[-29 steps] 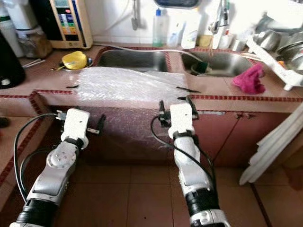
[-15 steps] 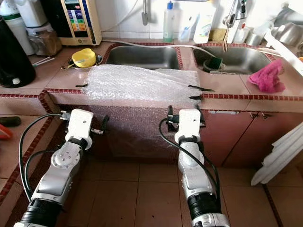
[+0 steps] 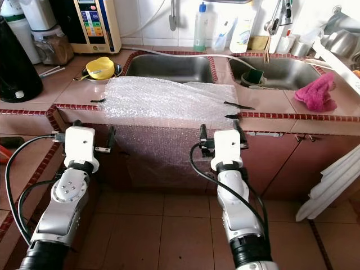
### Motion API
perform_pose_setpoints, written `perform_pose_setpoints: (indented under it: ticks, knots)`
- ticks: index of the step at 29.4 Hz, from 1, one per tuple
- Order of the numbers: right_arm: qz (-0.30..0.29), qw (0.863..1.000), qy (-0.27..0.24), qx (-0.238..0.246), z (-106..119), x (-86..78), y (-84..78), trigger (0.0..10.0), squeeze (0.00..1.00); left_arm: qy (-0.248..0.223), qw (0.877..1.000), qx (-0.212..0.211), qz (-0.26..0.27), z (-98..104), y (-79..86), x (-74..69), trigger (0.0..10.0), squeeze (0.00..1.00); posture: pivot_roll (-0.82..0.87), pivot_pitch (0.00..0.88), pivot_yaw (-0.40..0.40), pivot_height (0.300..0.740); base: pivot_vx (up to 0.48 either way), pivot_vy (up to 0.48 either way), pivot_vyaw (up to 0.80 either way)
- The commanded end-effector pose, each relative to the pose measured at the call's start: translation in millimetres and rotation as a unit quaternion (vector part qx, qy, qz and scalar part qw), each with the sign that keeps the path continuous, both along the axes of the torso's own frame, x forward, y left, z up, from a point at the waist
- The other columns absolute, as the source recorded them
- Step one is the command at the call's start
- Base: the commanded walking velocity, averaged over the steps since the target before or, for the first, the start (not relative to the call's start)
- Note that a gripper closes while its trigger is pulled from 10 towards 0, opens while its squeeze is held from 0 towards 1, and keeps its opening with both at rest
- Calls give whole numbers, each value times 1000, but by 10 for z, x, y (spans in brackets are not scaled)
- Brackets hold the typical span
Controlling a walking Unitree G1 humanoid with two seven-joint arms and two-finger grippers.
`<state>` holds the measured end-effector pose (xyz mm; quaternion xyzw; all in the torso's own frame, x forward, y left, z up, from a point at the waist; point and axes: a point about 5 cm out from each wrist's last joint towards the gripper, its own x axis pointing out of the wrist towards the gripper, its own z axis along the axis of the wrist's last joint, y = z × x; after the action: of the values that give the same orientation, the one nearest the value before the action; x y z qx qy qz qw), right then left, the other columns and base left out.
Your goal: Kitchen organization
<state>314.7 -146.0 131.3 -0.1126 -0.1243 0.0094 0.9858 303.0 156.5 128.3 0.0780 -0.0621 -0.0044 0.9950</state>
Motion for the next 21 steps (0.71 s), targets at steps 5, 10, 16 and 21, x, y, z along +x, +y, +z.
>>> perform_pose_setpoints:
  ticks: [5,10,16,21]
  knots:
    - [15,999,-7,-29,52,-92,-59,10000,0,-3,1000,-2,-20,-1,-12,-50,10000,0,113,0,-17,740,0,0,0]
    - [16,999,-4,-33,53,-99,-65,10000,0,-5,1000,-1,-27,17,-11,-42,10000,0,112,0,-17,740,0,0,0]
    - [29,999,-6,-37,79,-76,54,10000,0,-2,999,-12,-33,19,-51,-23,10000,0,114,0,-20,740,0,0,0]
    - [34,999,-8,-38,93,-55,86,10000,0,-5,999,-19,-45,43,-78,-10,10000,0,116,0,-24,740,216,0,0]
